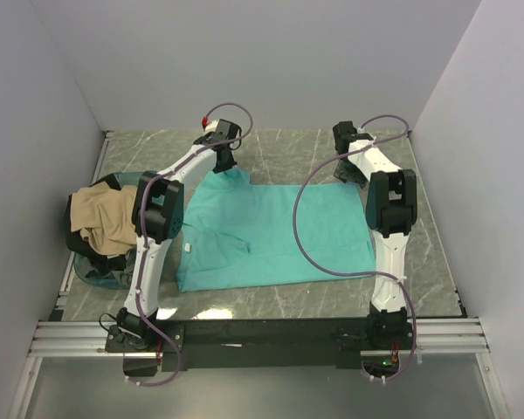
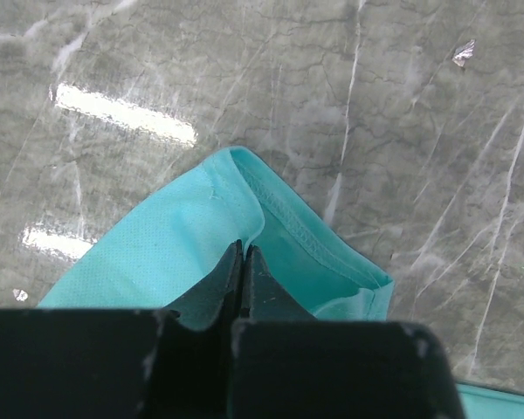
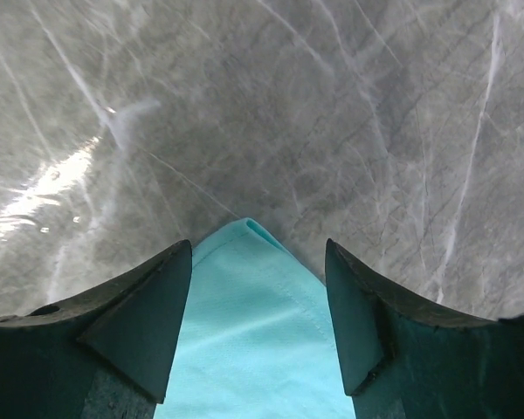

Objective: Fold and stack the t-shirts
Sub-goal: Fold the tshirt

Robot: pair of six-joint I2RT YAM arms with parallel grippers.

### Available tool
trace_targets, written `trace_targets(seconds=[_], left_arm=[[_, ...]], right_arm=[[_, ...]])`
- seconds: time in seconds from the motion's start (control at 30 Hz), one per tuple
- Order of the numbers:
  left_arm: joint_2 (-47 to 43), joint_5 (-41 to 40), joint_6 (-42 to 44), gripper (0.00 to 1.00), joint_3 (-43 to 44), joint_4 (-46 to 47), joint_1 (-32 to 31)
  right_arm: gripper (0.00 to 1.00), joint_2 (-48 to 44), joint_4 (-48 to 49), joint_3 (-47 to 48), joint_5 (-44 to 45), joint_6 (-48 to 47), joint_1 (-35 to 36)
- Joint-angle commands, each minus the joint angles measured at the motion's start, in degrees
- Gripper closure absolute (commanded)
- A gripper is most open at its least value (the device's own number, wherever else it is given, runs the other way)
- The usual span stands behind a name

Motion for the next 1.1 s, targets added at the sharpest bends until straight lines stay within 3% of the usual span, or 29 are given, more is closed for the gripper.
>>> trace_targets(seconds=[0.0, 0.17, 0.37, 0.5, 0.67, 0.77, 0.83, 1.07], left_arm=[[-4.09, -1.17, 0.45, 1.00, -0.51, 0.83, -0.37], [-5.49, -1.79, 0.53, 1.00, -1.83, 1.27, -0.63], [-5.67, -1.87, 0.36, 1.00, -2.18, 0.92, -0.63], [-5.85, -2.05, 0.01, 1.00, -2.35, 0.65, -0.81], [-6.81, -2.40, -0.35, 1.00, -3.23, 0.65, -0.98], [-7.78, -2.93, -0.70, 1.00, -4.20, 0.65, -1.16], [-8.31, -2.93, -1.13, 1.00, -4.55, 0.30, -1.16], [-11.30, -3.81, -2.28, 1.00, -7.80, 0.74, -1.86]], right_arm=[[0.31, 1.06, -2.12, 2.01, 1.22, 0.41, -0.72], [0.35, 2.02, -3.00, 2.63, -0.01, 0.41, -1.25], [0.46, 2.12, -3.36, 1.84, -1.07, -0.03, -1.43], [0.66, 1.41, -2.57, 0.96, -1.33, 0.06, -1.52], [0.79, 1.32, -2.56, 1.49, -2.12, 0.06, -1.60], [0.95, 0.54, -2.04, 0.53, -2.48, 0.59, -1.60], [1.00, -0.25, -1.25, -0.35, -2.65, 0.68, -1.52], [1.00, -6.40, 2.17, -5.44, -2.56, 0.59, -1.69]])
